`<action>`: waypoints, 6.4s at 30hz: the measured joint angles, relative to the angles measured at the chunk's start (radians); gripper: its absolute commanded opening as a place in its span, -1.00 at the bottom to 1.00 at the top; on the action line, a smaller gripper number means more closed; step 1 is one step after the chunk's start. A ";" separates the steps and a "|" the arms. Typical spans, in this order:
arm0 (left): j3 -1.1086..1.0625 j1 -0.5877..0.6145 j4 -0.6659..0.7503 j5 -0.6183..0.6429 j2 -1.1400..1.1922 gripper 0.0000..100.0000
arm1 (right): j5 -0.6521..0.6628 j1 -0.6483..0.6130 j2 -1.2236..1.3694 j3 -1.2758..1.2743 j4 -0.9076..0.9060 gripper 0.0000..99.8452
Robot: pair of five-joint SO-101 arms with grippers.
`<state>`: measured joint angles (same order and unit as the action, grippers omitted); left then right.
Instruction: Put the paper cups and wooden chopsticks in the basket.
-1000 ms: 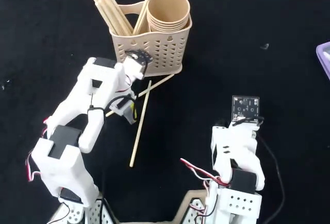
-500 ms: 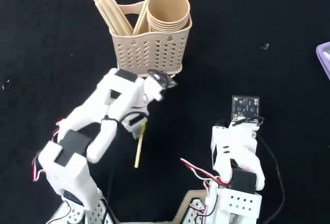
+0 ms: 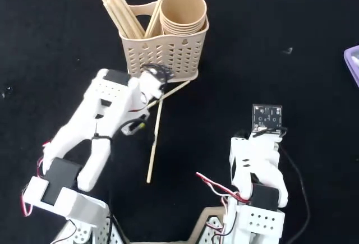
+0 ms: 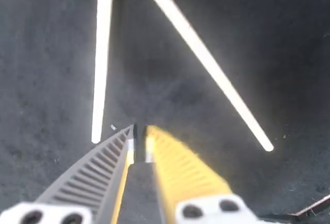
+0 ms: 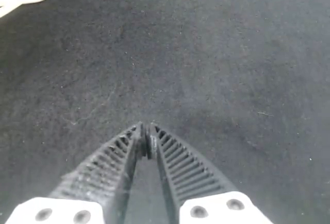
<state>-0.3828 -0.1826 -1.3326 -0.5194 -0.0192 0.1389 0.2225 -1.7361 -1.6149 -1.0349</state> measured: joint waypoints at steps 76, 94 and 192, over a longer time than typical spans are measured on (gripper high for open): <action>-0.249 0.061 -0.061 0.169 -0.361 -0.44 | 0.000 0.000 0.000 0.000 0.000 -0.97; -0.615 -0.080 0.373 0.787 -0.361 -0.44 | 0.000 0.000 0.000 0.000 0.000 -0.97; -0.241 -0.196 0.445 0.589 0.026 -0.93 | 0.008 -0.015 -0.009 -0.014 0.000 -0.97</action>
<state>-0.6237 -0.3790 -0.8876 0.0698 0.0069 0.1465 0.2071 -1.7453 -1.6287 -1.0349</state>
